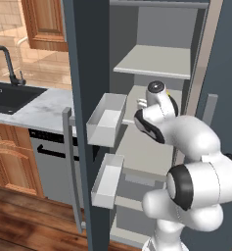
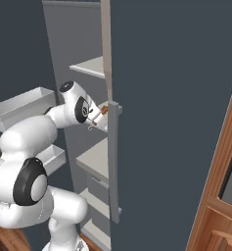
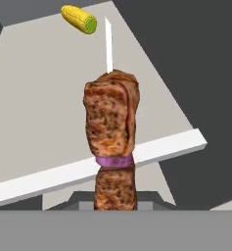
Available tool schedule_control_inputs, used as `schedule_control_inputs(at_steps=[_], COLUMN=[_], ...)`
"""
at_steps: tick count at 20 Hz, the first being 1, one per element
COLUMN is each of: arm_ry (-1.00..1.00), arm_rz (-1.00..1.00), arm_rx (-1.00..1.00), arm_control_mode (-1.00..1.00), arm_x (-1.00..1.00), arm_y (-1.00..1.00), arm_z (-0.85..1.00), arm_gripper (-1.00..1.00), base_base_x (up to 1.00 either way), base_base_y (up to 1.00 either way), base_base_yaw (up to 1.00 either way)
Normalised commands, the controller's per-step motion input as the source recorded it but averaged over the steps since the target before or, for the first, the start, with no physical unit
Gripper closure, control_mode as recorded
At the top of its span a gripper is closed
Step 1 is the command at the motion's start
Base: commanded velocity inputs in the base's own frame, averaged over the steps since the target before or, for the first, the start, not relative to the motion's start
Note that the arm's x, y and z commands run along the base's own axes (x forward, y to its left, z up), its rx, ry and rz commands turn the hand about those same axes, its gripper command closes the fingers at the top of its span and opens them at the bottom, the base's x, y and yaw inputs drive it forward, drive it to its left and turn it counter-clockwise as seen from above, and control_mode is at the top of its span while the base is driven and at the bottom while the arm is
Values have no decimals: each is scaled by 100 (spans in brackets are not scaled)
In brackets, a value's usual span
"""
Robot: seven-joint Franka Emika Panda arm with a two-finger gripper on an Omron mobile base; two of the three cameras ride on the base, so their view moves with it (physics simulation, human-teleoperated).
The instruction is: Store the kebab skewer in the freezer for long-term storage. Close the freezer door after placing the cooked food.
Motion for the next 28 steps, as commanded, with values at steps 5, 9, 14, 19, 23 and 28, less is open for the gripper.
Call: schedule_control_inputs(at_steps=[5,9,14,19,23,28], arm_ry=[2,1,4,8,6,4], arm_rz=[0,0,0,0,0,0], arm_rx=[0,0,0,0,0,0], arm_control_mode=[-100,-100,-100,-100,-100,-100], arm_x=[36,37,37,39,41,42], arm_y=[-15,-7,-3,0,-11,-13], arm_z=[-13,-20,-20,-13,-11,-13], arm_gripper=[100,100,100,100,100,100], base_base_x=[0,0,0,0,0,0], base_base_y=[0,0,0,0,0,0], base_base_yaw=[0,0,0,0,0,0])
